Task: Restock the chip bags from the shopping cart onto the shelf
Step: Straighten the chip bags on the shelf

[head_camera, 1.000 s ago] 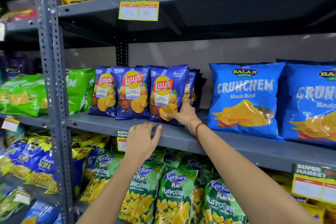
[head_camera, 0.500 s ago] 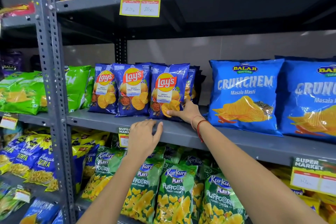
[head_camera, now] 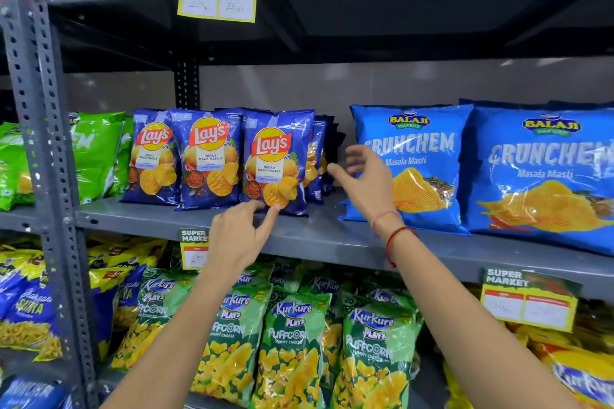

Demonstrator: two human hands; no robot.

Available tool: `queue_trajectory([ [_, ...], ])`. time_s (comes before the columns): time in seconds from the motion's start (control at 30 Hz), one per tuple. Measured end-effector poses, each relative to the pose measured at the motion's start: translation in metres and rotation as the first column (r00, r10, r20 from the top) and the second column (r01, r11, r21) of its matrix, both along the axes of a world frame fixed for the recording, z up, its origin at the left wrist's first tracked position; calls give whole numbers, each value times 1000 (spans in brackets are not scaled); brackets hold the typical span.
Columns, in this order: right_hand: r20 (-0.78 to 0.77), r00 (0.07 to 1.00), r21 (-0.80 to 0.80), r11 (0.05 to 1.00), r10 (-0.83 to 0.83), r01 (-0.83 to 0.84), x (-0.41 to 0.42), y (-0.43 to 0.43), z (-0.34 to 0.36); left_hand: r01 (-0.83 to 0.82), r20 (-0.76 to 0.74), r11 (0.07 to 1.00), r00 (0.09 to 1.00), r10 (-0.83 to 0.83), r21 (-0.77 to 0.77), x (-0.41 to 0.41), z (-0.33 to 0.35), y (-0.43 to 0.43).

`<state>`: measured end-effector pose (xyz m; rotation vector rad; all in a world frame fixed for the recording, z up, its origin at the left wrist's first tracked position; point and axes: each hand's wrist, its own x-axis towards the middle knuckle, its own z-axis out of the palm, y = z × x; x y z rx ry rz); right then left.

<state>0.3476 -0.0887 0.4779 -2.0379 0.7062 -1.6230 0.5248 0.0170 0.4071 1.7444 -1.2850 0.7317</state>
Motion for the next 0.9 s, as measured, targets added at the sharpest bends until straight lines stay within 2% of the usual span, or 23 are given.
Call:
queue_trajectory([
  [0.2,210,947,-77,962,-242,262,-59,-25,9,118,29,991,993,-116,-60,-51,35,-26],
  [0.3,177,913,-34,924,-368,380,-83,-41,3,209,21,977,978,-208,-53,-70,43,-47],
  [0.37,128,911,2,918,-393,396,-94,-48,-4,308,-60,951,949,-310,-42,-79,44,-63],
  [0.43,110,924,21,931,-365,365,-101,-51,-10,454,-235,891,863,-447,-29,-85,44,-80],
  [0.5,110,927,31,933,-359,358,-105,-50,-12,570,-411,822,754,-513,19,-92,47,-94],
  [0.6,81,925,69,928,-371,366,-109,-53,-11,684,-623,721,613,-486,110,-100,51,-113],
  [0.67,79,948,159,942,-309,294,-110,-55,-9,764,-746,641,469,-473,73,-101,53,-121],
  [0.73,83,970,266,943,-228,199,-110,-57,-8,805,-795,593,377,-475,27,-97,52,-128],
  [0.8,87,982,344,930,-170,130,-108,-62,-7,816,-790,578,366,-491,19,-96,50,-135],
  [0.9,132,981,340,936,-140,88,-106,-70,-8,809,-748,587,370,-550,-32,-100,50,-137],
])
